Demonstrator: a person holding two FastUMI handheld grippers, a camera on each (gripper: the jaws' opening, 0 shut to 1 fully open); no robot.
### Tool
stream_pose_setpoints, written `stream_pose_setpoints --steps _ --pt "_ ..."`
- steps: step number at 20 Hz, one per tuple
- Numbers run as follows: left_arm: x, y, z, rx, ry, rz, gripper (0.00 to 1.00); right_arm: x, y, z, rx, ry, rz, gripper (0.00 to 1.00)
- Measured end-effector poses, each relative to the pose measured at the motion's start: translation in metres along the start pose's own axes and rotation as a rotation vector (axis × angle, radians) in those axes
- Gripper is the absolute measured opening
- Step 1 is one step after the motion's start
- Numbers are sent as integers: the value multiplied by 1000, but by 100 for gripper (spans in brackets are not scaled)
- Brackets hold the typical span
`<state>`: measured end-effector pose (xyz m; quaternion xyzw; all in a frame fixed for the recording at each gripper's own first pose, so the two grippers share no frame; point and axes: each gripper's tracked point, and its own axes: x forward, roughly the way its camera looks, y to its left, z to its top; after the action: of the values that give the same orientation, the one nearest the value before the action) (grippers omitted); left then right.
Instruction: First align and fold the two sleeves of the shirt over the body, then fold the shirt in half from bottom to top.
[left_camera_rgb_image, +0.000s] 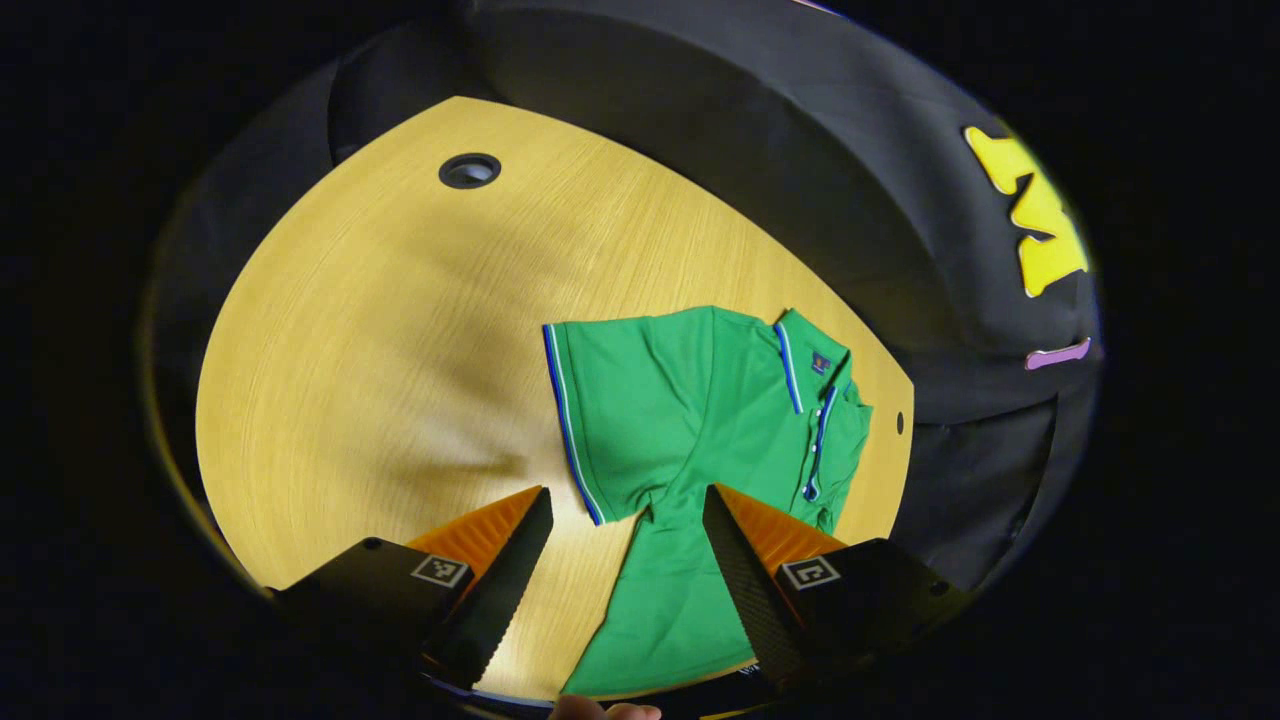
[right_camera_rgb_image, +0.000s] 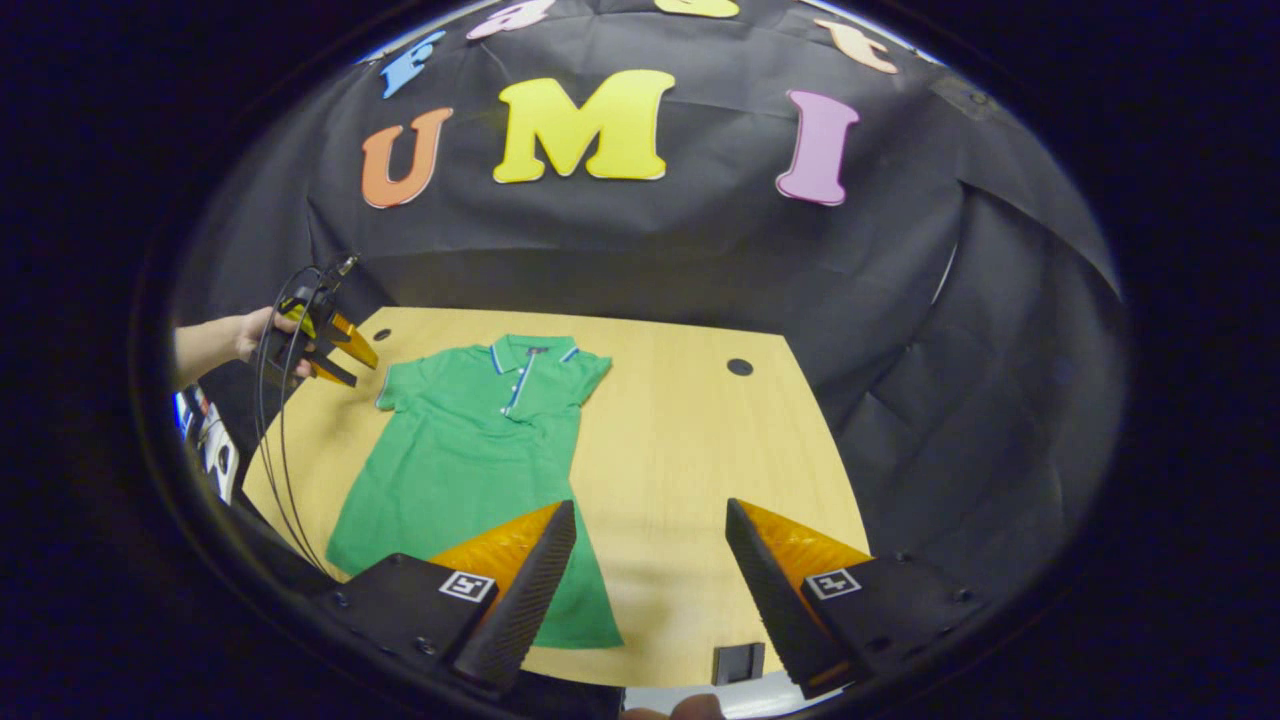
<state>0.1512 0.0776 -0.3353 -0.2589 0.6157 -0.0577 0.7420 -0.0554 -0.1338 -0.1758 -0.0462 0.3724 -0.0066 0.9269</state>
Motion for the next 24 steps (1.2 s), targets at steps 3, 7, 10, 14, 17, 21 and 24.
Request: stream_pose_setpoints --steps 3,7,10,14,17,21,24 --pt "26 16 7 -1 51 51 97 -1 -20 -14 45 36 -39 89" --pt "43 16 14 39 85 76 97 3 -33 -23 116 74 -72 89" --pt "50 16 16 64 115 110 100 8 -35 -26 144 89 -75 96" --pt "58 6 20 117 132 134 94 14 -35 -30 152 98 -77 96" --pt "65 3 20 148 138 190 93 20 -30 -35 166 117 -73 96" --pt "58 22 28 142 127 334 57 23 -26 -44 184 128 -68 96" --pt "51 24 42 137 124 344 27 24 -32 -47 207 144 -73 96"
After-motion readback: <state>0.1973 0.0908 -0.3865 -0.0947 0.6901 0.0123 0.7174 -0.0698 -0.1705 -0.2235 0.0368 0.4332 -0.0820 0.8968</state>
